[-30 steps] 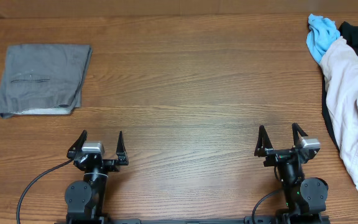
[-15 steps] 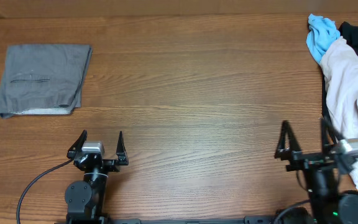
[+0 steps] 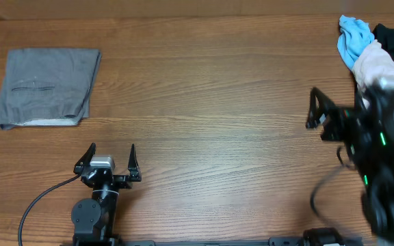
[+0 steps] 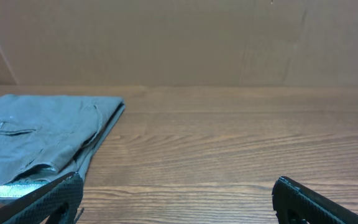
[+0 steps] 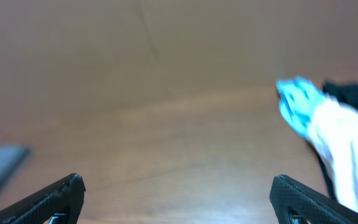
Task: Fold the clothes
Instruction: 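Reach the right gripper to the clothes pile and grasp the beige pants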
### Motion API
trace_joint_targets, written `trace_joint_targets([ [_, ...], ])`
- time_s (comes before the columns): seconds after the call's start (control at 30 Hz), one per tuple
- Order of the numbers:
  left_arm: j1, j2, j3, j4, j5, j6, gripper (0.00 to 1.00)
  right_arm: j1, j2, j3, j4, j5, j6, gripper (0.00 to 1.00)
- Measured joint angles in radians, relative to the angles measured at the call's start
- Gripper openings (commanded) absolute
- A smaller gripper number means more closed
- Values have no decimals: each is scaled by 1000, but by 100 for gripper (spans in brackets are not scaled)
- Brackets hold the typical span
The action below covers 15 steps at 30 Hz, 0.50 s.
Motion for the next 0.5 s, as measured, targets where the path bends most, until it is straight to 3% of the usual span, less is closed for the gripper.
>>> trace_joint_targets([
  [0.27, 0, 0, 0, 0, 0, 0, 100, -76, 380, 208, -143, 87, -36, 100],
  [0.5, 0, 0, 0, 0, 0, 0, 100, -200, 510, 228, -132, 103, -39, 100],
])
